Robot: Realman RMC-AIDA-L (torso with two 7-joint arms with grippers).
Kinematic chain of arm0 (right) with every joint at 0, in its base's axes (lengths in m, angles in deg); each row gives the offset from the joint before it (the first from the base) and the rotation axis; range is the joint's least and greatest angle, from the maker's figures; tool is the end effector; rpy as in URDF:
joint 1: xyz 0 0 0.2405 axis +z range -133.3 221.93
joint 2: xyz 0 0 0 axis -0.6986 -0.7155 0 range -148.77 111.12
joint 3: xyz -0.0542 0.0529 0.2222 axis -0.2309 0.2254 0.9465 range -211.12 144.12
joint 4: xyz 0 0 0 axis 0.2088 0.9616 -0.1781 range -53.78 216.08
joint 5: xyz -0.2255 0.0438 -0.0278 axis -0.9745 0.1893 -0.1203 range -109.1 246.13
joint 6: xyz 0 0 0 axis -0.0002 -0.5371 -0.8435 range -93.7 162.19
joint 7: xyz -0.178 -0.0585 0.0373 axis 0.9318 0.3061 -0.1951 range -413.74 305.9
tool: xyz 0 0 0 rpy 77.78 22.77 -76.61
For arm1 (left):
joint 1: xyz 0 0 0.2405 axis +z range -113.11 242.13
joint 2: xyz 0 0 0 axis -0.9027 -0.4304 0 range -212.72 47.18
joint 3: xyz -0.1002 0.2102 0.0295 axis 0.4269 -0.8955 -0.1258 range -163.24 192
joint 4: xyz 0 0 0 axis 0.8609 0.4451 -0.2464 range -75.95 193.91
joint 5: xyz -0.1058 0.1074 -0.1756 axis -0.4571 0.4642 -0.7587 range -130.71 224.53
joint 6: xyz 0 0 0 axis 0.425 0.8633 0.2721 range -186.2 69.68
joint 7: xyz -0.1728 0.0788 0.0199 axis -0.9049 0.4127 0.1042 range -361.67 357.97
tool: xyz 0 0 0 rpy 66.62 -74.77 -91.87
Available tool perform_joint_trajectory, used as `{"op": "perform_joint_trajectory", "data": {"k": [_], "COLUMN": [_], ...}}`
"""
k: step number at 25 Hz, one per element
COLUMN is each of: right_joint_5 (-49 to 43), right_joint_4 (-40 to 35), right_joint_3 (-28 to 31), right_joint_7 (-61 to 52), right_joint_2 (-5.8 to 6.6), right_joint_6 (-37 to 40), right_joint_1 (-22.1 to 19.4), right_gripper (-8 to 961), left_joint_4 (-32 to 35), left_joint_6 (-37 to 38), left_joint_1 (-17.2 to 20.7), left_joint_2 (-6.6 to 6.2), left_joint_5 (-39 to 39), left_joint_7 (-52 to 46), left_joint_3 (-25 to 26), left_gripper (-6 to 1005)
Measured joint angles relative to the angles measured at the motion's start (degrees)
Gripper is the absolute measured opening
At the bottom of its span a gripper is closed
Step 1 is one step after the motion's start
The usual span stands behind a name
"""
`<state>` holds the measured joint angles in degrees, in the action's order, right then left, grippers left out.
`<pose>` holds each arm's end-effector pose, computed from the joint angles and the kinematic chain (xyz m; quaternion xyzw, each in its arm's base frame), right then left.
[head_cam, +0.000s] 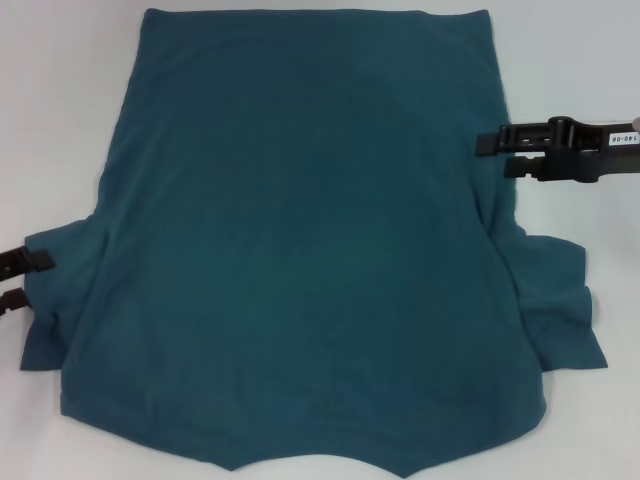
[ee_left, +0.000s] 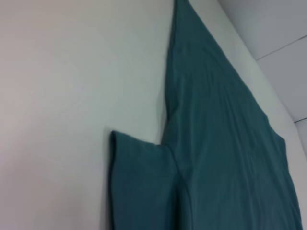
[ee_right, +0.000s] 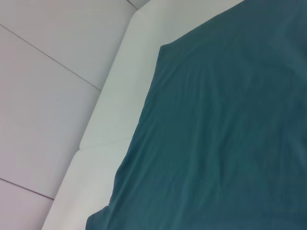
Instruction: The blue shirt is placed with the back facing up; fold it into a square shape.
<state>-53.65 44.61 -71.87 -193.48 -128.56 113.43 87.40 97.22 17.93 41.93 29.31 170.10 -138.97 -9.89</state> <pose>0.2223 0.4455 0.0340 -0.7687 0.5864 0.2195 0.1309 -0.3788 0.3516 0.0652 -0.6006 -0.7107 -0.2802 0.2360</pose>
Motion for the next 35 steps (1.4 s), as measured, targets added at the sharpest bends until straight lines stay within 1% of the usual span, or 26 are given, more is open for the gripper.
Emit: {"op": "perform_joint_trajectory", "data": {"k": [7,27,35], "right_joint_5": [0.0,0.0,0.0], "right_joint_4": [0.06,0.28,0.28], "right_joint_3": [1.37,1.46,1.46], "right_joint_7": [0.2,0.34,0.35], "right_joint_2": [0.04,0.05,0.05], "right_joint_6": [-0.03,0.01,0.17], "right_joint_1": [-0.02,-0.21,-0.56], "right_gripper": [791,790,791], "left_joint_4": [-0.79,-1.38,-2.77], "left_joint_6": [-1.51,-3.72,-4.39], "left_joint_1": [0.34,0.62,0.38], "left_joint_2": [0.49,0.69,0.86], "left_joint_5": [0.11,0.13,0.9], "left_joint_7": [0.68,0.47,0.28], "left_joint_3": [-1.32,-1.39,-1.48], "left_gripper": [813,814,814]}}
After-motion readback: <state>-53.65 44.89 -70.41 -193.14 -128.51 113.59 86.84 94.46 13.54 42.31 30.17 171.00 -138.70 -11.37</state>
